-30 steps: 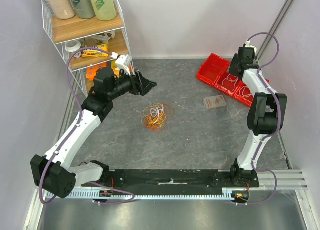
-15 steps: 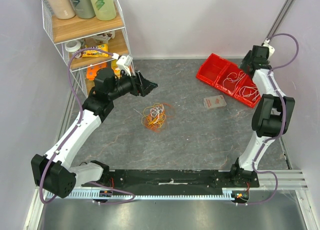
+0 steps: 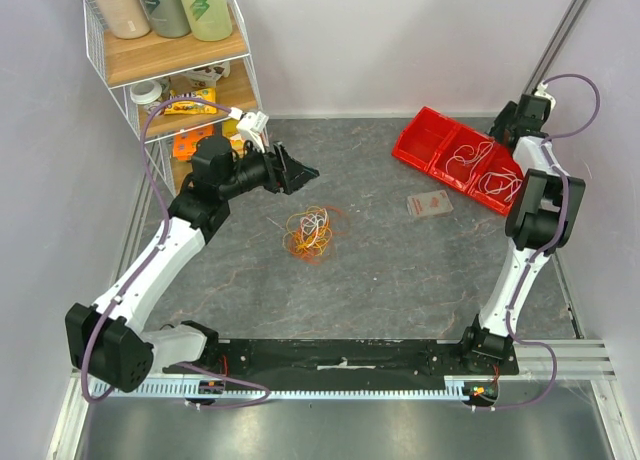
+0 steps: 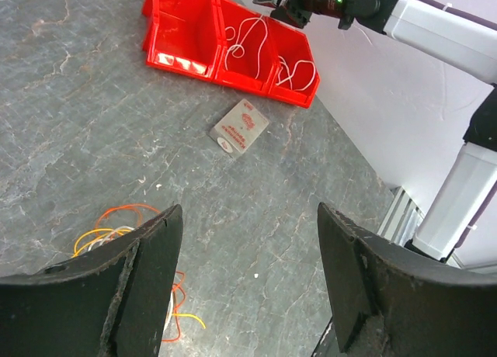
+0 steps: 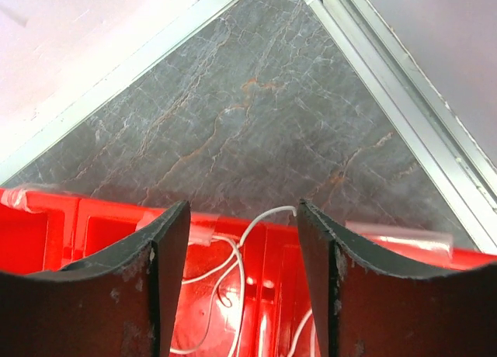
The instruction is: Untangle the cables
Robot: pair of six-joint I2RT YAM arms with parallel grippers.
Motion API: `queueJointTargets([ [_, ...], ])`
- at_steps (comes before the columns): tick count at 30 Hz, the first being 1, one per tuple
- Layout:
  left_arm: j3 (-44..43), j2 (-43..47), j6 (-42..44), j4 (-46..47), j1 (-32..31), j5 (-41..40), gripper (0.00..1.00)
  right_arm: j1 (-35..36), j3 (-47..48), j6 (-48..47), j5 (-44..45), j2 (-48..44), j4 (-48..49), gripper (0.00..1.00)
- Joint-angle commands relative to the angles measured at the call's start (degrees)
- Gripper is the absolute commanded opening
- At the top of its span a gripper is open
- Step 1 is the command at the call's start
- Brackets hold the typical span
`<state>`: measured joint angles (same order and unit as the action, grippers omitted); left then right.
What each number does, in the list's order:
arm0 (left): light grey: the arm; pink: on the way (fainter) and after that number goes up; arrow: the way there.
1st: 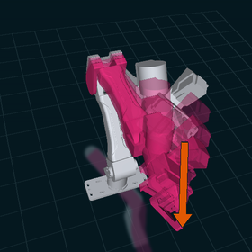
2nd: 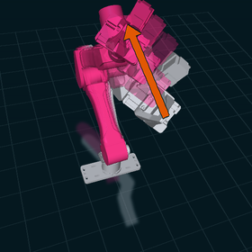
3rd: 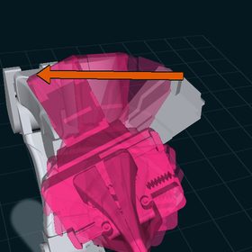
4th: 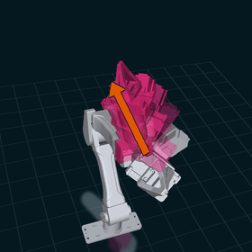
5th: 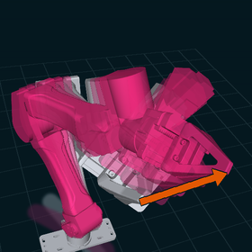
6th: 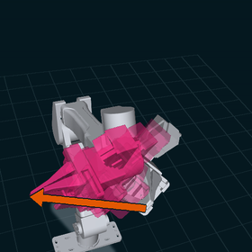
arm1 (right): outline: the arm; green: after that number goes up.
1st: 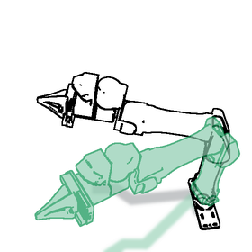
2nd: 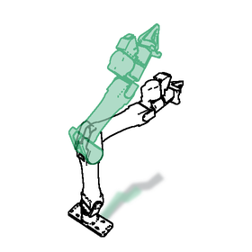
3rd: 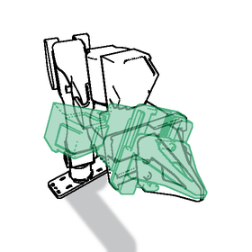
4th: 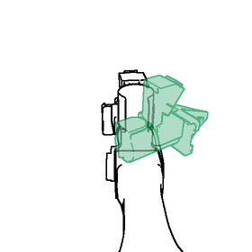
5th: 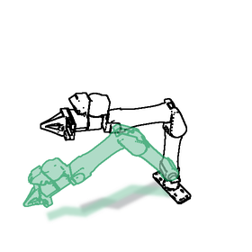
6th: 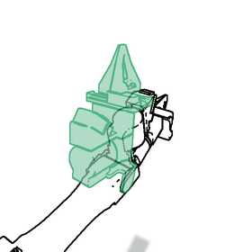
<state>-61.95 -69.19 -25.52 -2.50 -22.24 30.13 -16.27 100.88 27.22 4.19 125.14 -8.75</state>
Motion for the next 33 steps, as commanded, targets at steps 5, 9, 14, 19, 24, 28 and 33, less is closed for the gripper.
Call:
queueJointTargets([
  [5,0.3,-0.9,-2.6,4.0,0.6,2.1,0.75,-1.8,5.5,-0.8,-4.0,3.6,2.2,0.61],
  [9,0.4,-1.2,-2.9,4.3,0.7,2.5,0.75,-1.9,4.8,-2.3,-7.1,4.5,2.2,0.58],
  [14,0.4,-1.3,-3.3,4.5,0.9,2.8,0.75,-1.9,4.1,-1.7,-9.8,4.8,2.5,0.47],
  [19,0.5,-1.6,-3.5,4.6,1.1,2.9,0.75,-1.9,4.3,-0.9,-10.3,3.4,3.0,0.32],
  [24,0.5,-1.8,-4.0,5.0,1.3,3.6,0.74,-1.9,4.2,-0.3,-10.6,1.3,2.5,0.07],
  [28,0.7,-1.9,-4.2,5.1,1.3,3.6,0.73,-1.9,2.5,0.5,-10.5,-1.3,3.0,0.04],
  [33,0.7,-2.3,-4.6,5.1,1.5,3.6,0.73,-1.0,0.3,0.6,-9.3,-5.6,3.5,0.02],
])
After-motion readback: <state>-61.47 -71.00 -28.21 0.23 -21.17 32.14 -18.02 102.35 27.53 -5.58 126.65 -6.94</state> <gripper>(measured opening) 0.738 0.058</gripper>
